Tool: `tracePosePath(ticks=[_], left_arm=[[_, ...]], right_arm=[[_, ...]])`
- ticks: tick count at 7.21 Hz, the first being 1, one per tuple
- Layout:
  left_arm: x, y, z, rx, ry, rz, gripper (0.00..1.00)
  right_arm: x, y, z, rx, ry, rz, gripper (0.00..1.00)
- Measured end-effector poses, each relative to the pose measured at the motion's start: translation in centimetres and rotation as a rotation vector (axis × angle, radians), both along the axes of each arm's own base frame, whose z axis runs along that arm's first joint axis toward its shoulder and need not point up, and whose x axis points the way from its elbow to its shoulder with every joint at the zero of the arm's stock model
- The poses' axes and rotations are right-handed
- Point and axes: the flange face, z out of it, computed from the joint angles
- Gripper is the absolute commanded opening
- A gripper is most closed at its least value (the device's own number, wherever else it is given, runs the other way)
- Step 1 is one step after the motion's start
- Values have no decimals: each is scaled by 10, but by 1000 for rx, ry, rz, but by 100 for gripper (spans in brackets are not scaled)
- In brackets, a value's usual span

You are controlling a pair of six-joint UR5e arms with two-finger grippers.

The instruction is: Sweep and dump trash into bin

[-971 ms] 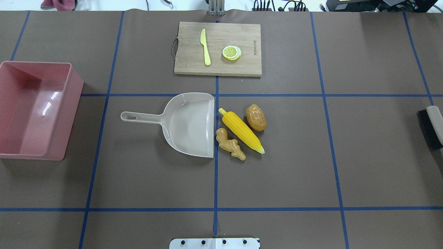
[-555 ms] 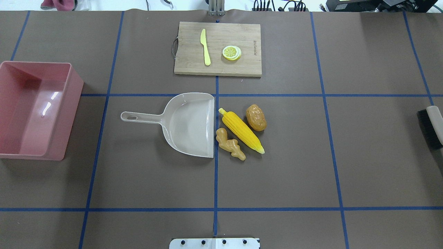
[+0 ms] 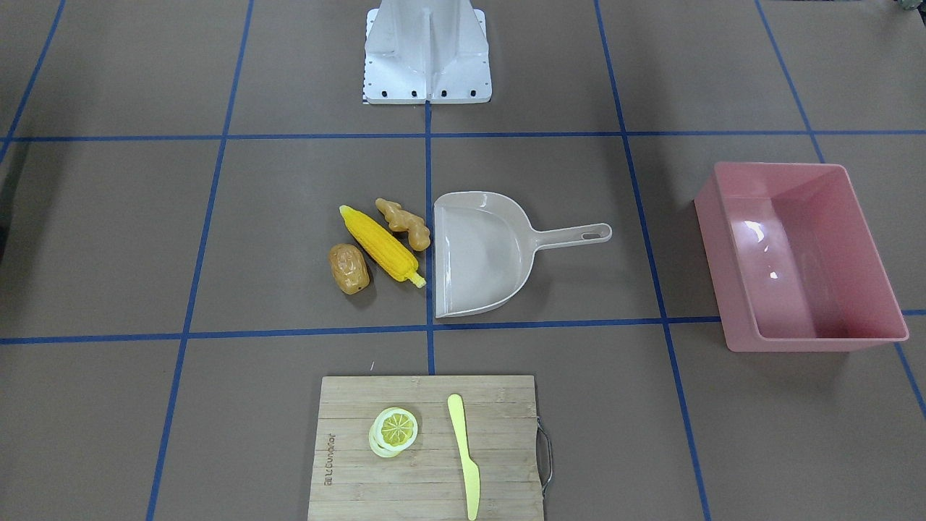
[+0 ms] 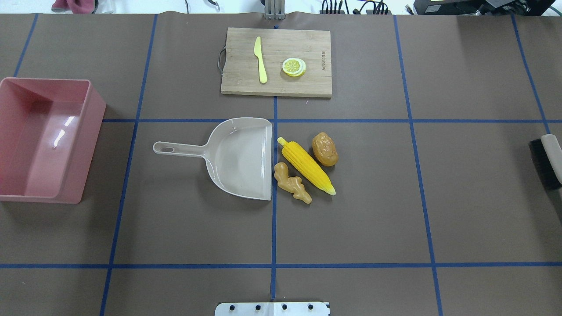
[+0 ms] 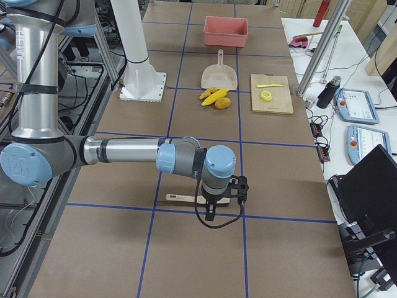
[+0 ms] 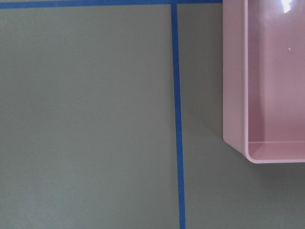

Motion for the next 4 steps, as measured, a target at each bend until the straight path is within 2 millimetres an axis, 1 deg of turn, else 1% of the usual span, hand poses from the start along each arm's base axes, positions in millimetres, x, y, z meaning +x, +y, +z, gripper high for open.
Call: tracePosePath(ticks=[1,2,3,4], left_arm=[[7,-13,-11,26,-1,21,98],[20,-29,-28,64,-1,53,98],[39,-48,-52,120,1,96,98],[64,-72,-81,187,6,152,98]], right_arm=[[-1,7,-1,0,-2,-1,100],[-8,10,3,-8,-2,-18,100],[-23,10,5,-13,-8,-51,100],[-37,8,4,-12,-23,-76,100]])
